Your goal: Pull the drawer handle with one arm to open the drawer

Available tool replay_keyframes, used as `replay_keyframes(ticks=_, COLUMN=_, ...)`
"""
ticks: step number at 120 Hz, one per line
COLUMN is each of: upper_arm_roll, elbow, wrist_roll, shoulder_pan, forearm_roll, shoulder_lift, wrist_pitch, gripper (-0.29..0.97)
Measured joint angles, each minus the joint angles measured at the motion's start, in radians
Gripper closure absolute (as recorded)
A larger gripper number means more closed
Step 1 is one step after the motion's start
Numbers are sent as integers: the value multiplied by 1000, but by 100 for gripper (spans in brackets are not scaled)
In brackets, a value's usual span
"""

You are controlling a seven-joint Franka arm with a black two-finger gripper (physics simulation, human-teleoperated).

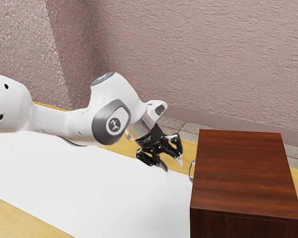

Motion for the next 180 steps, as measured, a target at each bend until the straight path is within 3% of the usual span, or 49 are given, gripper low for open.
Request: replay_keyframes(ticks=180, upper_arm_roll=6, elbow=62, wrist_roll=-5, shoulder_pan=-44, forearm_roll=73, shoulder_lift=167, wrist_pitch=71, gripper=58)
